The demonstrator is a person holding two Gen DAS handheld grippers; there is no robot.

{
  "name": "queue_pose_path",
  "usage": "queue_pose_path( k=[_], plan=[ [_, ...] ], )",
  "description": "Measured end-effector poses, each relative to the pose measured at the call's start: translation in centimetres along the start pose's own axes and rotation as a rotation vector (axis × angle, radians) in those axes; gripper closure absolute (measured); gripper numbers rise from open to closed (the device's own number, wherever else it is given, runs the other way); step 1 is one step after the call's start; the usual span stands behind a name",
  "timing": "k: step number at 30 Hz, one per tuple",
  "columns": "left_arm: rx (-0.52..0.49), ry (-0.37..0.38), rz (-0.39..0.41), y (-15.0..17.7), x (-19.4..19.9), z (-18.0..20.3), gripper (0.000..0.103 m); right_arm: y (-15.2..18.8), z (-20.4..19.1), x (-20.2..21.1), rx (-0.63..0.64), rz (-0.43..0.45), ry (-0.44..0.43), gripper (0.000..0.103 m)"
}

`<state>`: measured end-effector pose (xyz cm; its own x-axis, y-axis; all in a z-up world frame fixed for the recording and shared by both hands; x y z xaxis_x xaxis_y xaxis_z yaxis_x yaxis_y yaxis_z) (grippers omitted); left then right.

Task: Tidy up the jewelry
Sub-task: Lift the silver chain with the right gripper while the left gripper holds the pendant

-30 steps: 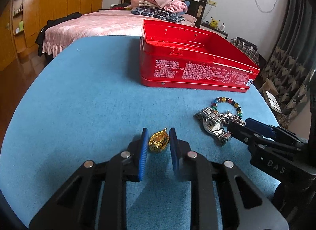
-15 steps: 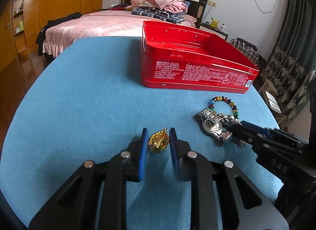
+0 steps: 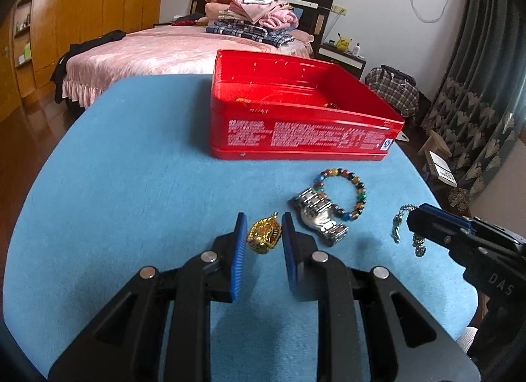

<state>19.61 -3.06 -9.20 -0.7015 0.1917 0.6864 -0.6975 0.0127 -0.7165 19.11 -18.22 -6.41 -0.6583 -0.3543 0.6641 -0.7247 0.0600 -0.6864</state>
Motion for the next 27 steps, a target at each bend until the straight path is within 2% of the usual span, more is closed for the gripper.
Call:
queue_pose_path(
  k=[7,8,10,14,19,21,26,27],
  plan=[
    [-0.013,0.003,0.028,-1.2,1.0,0.7,0.083,-1.5,-0.1,1.2,0.01,0.037,0.001,0.086],
    [-0.013,0.003,0.031,-1.5,1.0,0.8,0.083,-1.9,-0.1,1.3,0.01,0.043,0.001,0.094],
    [-0.014,0.001,0.034,-1.9,1.1,0.9,0.083,-2.1,-0.2,1.4,0.01,0.045,-0.005,0.096],
    [-0.021,-0.004,0.044,-2.7,1.3,1.1,0.083,-2.6,-0.1,1.4,0.015,0.055,0.004,0.096],
    [-0.021,-0.008,0.033,-2.6,1.0,1.1,0.083,-1.5,0.5,0.1,0.0,0.012,0.011,0.096],
    [-0.014,-0.008,0.019,-2.1,0.6,0.9,0.083,-0.7,1.0,-0.5,-0.003,-0.017,0.019,0.09],
    [-0.01,-0.009,-0.008,-0.9,-0.2,0.6,0.083,1.5,1.2,-2.1,0.001,-0.078,0.043,0.062],
    [-0.012,-0.009,-0.01,-0.8,-0.3,0.6,0.083,1.9,1.1,-2.5,0.011,-0.089,0.051,0.06]
  ],
)
Point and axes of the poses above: each gripper's, at about its wrist camera, not at the fingertips, and x roughly against the way its jaws point, z to its right, y to its underside, the point moved 6 cm from there along -x, roughly the way its jaws point, and after that the axes turned 3 degrees about -x, right-handed, at the moved point
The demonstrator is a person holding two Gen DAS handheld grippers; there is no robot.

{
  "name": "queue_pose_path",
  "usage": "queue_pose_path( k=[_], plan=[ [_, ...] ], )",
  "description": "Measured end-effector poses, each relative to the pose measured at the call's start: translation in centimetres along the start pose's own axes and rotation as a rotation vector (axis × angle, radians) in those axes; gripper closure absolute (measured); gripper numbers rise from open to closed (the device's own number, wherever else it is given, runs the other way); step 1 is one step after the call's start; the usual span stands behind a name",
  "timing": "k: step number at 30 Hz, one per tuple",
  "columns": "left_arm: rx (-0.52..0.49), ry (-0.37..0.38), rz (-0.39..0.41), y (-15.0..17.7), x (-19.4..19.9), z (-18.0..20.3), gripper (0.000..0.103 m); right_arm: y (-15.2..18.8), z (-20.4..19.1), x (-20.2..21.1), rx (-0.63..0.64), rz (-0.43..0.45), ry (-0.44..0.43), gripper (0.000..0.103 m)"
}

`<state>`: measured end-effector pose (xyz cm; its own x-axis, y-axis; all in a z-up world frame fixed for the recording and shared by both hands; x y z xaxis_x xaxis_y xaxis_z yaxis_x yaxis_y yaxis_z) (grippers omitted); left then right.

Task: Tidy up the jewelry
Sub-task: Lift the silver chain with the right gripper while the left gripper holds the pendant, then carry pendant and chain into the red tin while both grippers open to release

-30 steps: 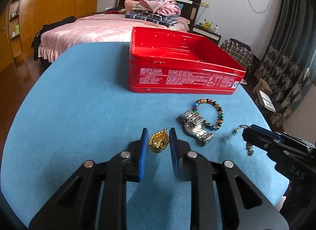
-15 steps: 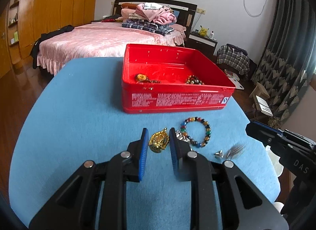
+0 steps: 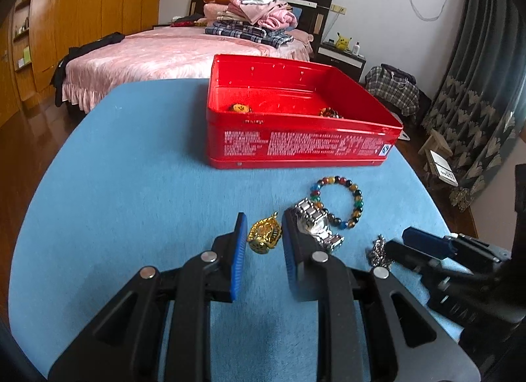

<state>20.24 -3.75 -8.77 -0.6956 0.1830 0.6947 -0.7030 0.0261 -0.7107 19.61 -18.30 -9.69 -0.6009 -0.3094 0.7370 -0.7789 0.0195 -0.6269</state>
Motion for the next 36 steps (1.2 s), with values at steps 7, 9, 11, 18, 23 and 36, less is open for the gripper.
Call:
queue_pose_path(
  k=[7,9,11,18,23,36],
  plan=[
    [0.007,0.001,-0.003,0.5,-0.3,-0.3,0.083,1.4,-0.1,-1.2,0.064,0.006,0.061,0.074],
    [0.008,0.001,-0.004,0.6,-0.3,-0.4,0.083,1.5,-0.3,-1.1,0.074,0.01,0.048,0.08],
    [0.01,0.001,-0.003,0.7,-0.3,-0.4,0.083,1.4,-0.1,-1.0,0.061,0.012,0.04,0.081],
    [0.015,0.0,0.001,0.7,-0.3,-0.7,0.083,0.0,0.0,0.6,0.048,0.067,0.028,0.081],
    [0.014,0.002,0.013,-0.1,0.0,-0.4,0.083,-1.9,-0.2,2.1,0.049,0.113,0.016,0.081],
    [-0.002,0.014,0.094,-4.5,1.0,0.9,0.083,-7.1,-0.9,3.5,0.07,0.201,0.0,0.081]
  ],
)
Point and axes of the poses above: each gripper's, at about its wrist camera, not at the fingertips, and x roughly against the way its jaws point, z to its right, y to its underside, the point moved 6 cm from there along -x, roughly the way its jaws point, and after that the axes turned 3 degrees about -x, right-handed, at the moved point
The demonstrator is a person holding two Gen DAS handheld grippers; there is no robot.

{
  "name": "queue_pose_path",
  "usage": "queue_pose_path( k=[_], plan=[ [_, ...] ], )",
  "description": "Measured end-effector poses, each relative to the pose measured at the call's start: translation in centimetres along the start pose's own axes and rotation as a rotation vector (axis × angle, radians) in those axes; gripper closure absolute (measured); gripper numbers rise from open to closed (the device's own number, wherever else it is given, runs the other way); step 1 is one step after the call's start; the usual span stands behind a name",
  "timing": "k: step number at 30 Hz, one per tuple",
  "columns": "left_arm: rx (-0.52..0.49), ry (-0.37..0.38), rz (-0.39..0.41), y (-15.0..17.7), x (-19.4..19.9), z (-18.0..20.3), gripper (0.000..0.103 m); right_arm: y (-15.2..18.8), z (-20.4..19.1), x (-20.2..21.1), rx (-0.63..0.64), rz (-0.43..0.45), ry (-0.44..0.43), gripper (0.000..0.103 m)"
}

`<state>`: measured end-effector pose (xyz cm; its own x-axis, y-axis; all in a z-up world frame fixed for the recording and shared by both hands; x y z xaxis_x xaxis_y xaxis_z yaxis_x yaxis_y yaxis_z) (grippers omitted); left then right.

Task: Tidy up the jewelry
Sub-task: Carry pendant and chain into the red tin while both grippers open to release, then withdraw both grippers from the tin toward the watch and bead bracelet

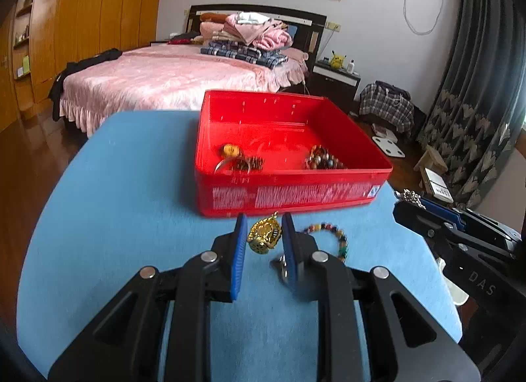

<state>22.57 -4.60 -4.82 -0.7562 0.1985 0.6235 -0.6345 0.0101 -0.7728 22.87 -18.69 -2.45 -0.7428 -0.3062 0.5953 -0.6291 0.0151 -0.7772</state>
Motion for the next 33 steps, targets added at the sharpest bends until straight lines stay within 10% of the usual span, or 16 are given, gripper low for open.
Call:
queue_pose_path(
  k=[33],
  plan=[
    [0.006,0.006,0.096,-10.2,-7.5,-0.2,0.074,-8.5,3.1,-9.0,-0.024,0.016,0.002,0.073]
  ],
)
Point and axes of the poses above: each gripper's, at about its wrist camera, not at the fingertips, and x roughly against the way its jaws point, z to its right, y to its underside, the point moved 6 cm from there along -x, roughly the way its jaws point, and after that the axes turned 3 degrees about -x, right-handed, at the moved point
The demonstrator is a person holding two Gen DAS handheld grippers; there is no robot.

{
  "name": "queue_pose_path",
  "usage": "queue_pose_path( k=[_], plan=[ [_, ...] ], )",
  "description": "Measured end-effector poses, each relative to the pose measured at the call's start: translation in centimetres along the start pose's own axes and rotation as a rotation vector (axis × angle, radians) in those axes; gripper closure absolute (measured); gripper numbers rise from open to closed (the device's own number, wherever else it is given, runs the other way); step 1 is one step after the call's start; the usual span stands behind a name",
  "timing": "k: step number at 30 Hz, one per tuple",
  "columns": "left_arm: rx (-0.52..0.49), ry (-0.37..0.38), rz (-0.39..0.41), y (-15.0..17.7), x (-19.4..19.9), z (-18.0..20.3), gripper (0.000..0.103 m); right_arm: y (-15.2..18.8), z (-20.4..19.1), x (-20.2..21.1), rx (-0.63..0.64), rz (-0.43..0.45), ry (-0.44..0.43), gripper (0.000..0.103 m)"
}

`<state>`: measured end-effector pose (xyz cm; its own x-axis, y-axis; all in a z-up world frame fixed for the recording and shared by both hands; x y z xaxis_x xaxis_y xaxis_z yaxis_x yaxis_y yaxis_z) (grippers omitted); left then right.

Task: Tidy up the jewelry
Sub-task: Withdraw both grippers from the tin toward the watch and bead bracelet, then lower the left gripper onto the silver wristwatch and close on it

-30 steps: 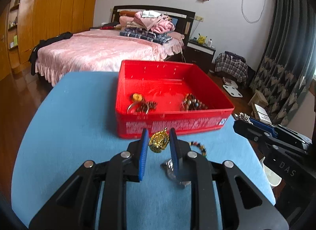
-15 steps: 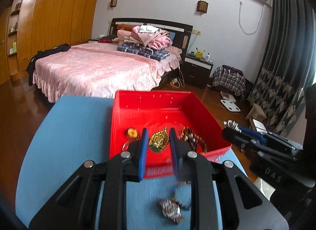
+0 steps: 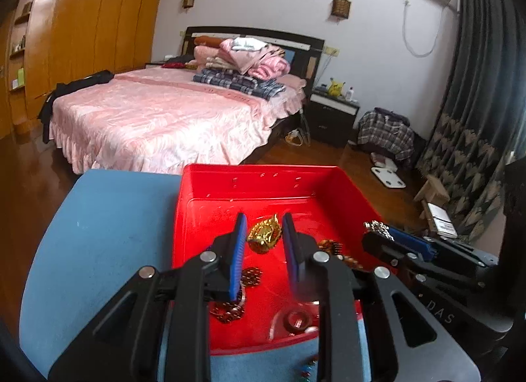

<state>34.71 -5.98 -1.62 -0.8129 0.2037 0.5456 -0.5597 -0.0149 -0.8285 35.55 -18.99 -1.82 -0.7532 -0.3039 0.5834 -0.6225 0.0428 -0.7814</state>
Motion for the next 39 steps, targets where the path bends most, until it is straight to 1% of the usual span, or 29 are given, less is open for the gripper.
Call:
queue_pose_path(
  k=[1,2,3,5,6,7,8,9,10,11,12,14,18,21,23,26,28,32,35,37,39],
  plan=[
    [0.001,-0.004,-0.006,0.1,-0.2,-0.2,0.068,0.0,0.1,-0.2,0.0,0.001,0.006,0.063],
    [0.003,-0.009,-0.001,0.1,-0.1,-0.4,0.062,0.0,0.2,-0.3,0.001,0.003,0.009,0.059],
    [0.004,-0.016,0.005,0.2,0.0,-0.6,0.059,0.0,0.3,-0.2,0.004,0.009,0.016,0.058],
    [0.01,-0.025,0.002,0.2,0.0,-1.1,0.057,0.0,0.7,-0.1,-0.002,0.018,0.034,0.042],
    [0.016,-0.026,0.002,0.2,0.1,-1.3,0.052,0.0,0.9,0.0,-0.008,0.023,0.039,0.041],
    [0.022,-0.03,0.003,0.2,0.3,-1.5,0.049,0.1,1.1,0.3,-0.012,0.029,0.044,0.038],
    [0.024,-0.04,0.01,0.1,0.6,-1.6,0.043,0.0,1.2,0.5,-0.014,0.033,0.045,0.031],
    [0.024,-0.049,0.013,0.1,0.9,-1.8,0.036,0.1,1.2,0.8,-0.015,0.039,0.051,0.027],
    [0.025,-0.057,0.017,0.1,1.3,-1.9,0.033,0.2,1.3,1.2,-0.018,0.05,0.063,0.021],
    [0.029,-0.06,0.022,0.1,1.8,-2.1,0.028,0.1,1.3,1.5,-0.018,0.058,0.07,0.018],
    [0.032,-0.059,0.026,0.1,2.2,-2.2,0.026,0.0,1.4,1.8,-0.019,0.066,0.075,0.017],
    [0.032,-0.068,0.035,0.2,3.1,-2.6,0.022,0.1,1.5,2.7,-0.024,0.081,0.085,0.009],
    [0.031,-0.084,0.032,0.9,5.0,-3.2,0.02,0.7,1.6,4.4,-0.059,0.102,0.087,0.007],
    [0.02,-0.097,0.029,1.9,6.4,-3.3,0.019,1.7,1.5,5.5,-0.07,0.116,0.112,0.006],
    [0.017,-0.098,0.018,2.8,7.1,-3.1,0.018,2.4,1.1,6.0,-0.061,0.112,0.105,0.006],
    [-0.003,-0.106,-0.006,4.6,7.9,-2.6,0.018,4.0,1.1,6.9,-0.058,0.103,0.131,0.006],
    [-0.004,-0.112,-0.032,6.0,8.1,-2.2,0.018,5.2,1.6,7.4,-0.078,0.095,0.149,0.006],
    [-0.01,-0.115,-0.085,8.8,7.7,-1.5,0.018,7.2,2.9,8.0,-0.136,0.068,0.13,0.006],
    [-0.01,-0.119,-0.122,10.6,7.2,-0.9,0.018,8.5,3.6,8.2,-0.162,0.044,0.142,0.006],
    [-0.01,-0.125,-0.134,11.4,7.1,-0.6,0.018,9.1,3.7,8.4,-0.167,0.036,0.133,0.006],
    [-0.007,-0.122,-0.153,12.3,6.9,-0.2,0.018,9.5,3.8,8.6,-0.157,0.031,0.145,0.006]
  ],
)
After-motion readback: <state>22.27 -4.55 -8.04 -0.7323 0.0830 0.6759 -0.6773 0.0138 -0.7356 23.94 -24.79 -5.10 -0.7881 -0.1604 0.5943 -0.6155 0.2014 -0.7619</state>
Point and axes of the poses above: each gripper's, at about its wrist camera, not at the fingertips, and x roughly against the way its jaws point, z to its right, y to its underside, the point moved 6 cm from there along -x, roughly the way its jaws point, and after that the axes turned 3 degrees about -x, right-handed, at the moved point
